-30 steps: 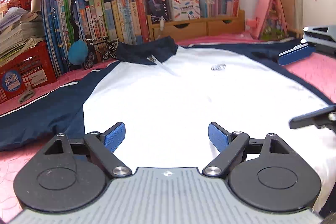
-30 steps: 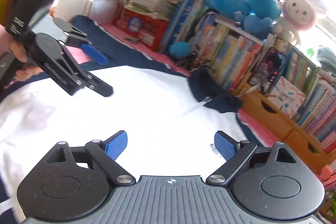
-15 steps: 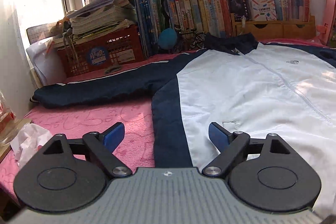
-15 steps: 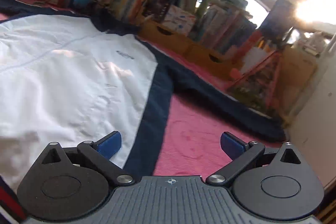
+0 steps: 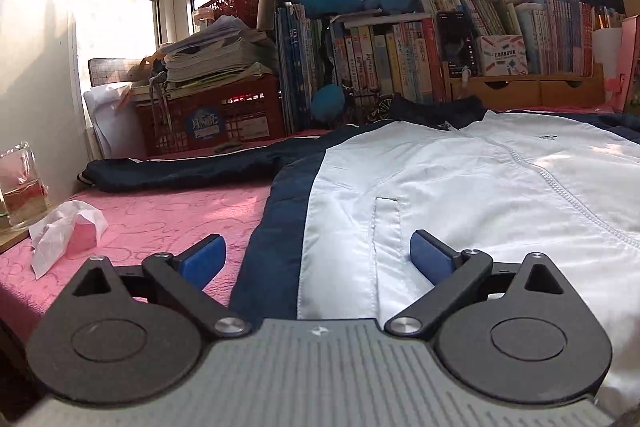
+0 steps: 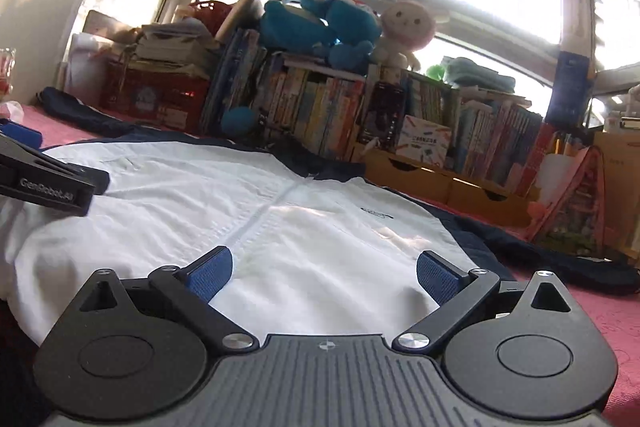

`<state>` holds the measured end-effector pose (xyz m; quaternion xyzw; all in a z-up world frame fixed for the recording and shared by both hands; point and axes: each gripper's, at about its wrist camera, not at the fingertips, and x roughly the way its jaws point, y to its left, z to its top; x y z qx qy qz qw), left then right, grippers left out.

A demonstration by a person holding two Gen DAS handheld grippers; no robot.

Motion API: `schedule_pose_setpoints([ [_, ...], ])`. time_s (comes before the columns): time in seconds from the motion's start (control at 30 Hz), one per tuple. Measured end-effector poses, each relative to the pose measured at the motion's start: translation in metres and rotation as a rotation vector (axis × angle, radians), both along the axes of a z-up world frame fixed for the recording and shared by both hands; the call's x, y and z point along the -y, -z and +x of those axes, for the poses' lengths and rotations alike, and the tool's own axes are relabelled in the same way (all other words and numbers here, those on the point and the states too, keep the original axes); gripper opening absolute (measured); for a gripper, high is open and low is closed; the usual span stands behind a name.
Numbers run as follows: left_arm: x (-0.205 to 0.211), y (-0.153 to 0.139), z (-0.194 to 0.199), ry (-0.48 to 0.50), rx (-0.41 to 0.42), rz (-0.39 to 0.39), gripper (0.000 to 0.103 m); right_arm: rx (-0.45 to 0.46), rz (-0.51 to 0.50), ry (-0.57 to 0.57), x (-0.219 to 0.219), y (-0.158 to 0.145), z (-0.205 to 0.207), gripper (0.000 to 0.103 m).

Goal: Fold clothes

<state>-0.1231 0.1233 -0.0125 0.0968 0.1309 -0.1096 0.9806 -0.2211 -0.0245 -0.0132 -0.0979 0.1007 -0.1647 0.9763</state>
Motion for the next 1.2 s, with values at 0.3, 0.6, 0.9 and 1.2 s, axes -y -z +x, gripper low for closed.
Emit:
schedule_pose_setpoints([
  [0.3, -0.018, -0.012, 0.013, -0.049, -0.002, 0.070, 0.103, -0.027, 0.013, 0.572, 0.114, -0.008, -0.036, 0.102],
  [0.6, 0.019, -0.064, 0.058, 0.076, 0.038, 0.006, 0.098, -0.095, 0.182, 0.297, 0.131, -0.073, 0.010, 0.096],
  [0.9, 0.064, -0.058, 0.140, 0.135, -0.110, 0.068, 0.098, -0.391, 0.592, -0.226, 0.149, -0.058, 0.184, 0.071],
  [1.2, 0.068, -0.037, 0.171, 0.046, -0.306, 0.162, 0.102, -0.416, 0.314, 0.097, 0.248, -0.028, 0.199, 0.056],
])
